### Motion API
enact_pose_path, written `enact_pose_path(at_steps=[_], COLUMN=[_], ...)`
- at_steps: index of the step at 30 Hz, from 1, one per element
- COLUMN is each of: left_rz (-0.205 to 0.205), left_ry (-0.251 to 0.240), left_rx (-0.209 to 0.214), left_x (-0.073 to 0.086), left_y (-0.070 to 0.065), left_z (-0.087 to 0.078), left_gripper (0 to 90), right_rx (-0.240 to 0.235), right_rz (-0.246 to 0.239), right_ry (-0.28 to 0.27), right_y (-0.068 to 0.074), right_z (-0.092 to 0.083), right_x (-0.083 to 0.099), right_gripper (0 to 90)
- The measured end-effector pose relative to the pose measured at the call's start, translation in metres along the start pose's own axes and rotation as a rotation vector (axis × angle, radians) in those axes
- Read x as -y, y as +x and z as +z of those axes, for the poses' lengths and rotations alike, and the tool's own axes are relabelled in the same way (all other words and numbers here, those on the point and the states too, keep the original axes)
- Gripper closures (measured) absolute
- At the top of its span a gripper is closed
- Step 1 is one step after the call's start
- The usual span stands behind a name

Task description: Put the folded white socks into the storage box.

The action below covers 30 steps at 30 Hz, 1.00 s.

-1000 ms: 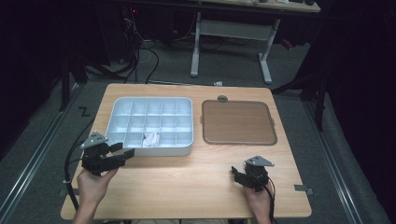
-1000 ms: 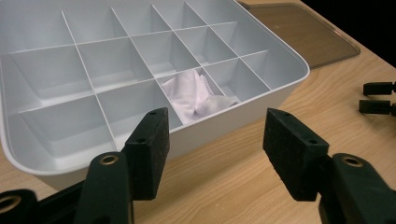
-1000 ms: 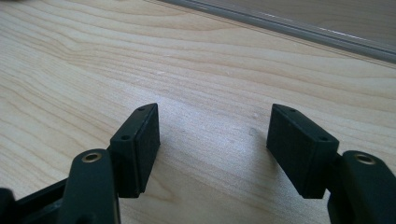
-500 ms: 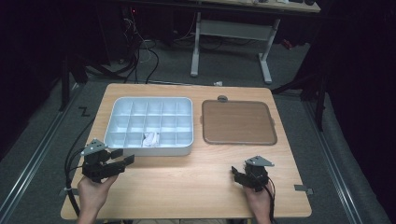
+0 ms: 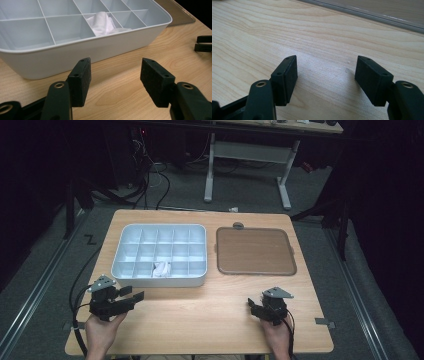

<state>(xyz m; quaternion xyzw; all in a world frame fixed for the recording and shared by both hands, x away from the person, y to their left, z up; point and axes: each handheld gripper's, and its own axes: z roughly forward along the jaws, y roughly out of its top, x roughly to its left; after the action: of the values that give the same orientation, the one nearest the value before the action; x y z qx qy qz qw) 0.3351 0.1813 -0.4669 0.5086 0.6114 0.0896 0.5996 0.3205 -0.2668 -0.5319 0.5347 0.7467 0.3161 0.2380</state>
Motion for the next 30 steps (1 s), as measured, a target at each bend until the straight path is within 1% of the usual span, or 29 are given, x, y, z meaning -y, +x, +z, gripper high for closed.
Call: enact_pose_path(at_steps=[2, 5, 13, 15, 21, 23, 24, 30], left_rz=[-0.001, -0.017, -0.025, -0.033, -0.031, -0.023, -0.027, -0.017], left_ry=[0.001, 0.001, 0.007, 0.009, 0.019, 0.024, 0.026, 0.038], left_rx=[-0.004, -0.007, -0.016, -0.011, -0.022, -0.026, -0.027, -0.027], left_x=[0.002, 0.004, 0.012, 0.015, 0.023, 0.026, 0.027, 0.034], left_y=[0.002, 0.006, 0.012, 0.014, 0.019, 0.02, 0.02, 0.022], left_z=[0.0, 0.001, 0.003, 0.004, 0.009, 0.011, 0.012, 0.019], left_gripper=[42.5, 42.3, 42.2, 42.3, 42.4, 42.4, 42.4, 42.4], right_rx=[0.0, 0.0, 0.0, 0.0, 0.0, 0.0, 0.0, 0.0], right_rz=[0.0, 0.0, 0.0, 0.0, 0.0, 0.0, 0.0, 0.0], right_ry=[0.0, 0.0, 0.0, 0.0, 0.0, 0.0, 0.0, 0.0], right_y=[0.0, 0.0, 0.0, 0.0, 0.0, 0.0, 0.0, 0.0], right_z=[0.0, 0.0, 0.0, 0.0, 0.0, 0.0, 0.0, 0.0], right_x=[0.0, 0.0, 0.0, 0.0, 0.0, 0.0, 0.0, 0.0], right_gripper=[34.9, 35.0, 35.0, 35.0, 35.0, 35.0, 35.0, 35.0])
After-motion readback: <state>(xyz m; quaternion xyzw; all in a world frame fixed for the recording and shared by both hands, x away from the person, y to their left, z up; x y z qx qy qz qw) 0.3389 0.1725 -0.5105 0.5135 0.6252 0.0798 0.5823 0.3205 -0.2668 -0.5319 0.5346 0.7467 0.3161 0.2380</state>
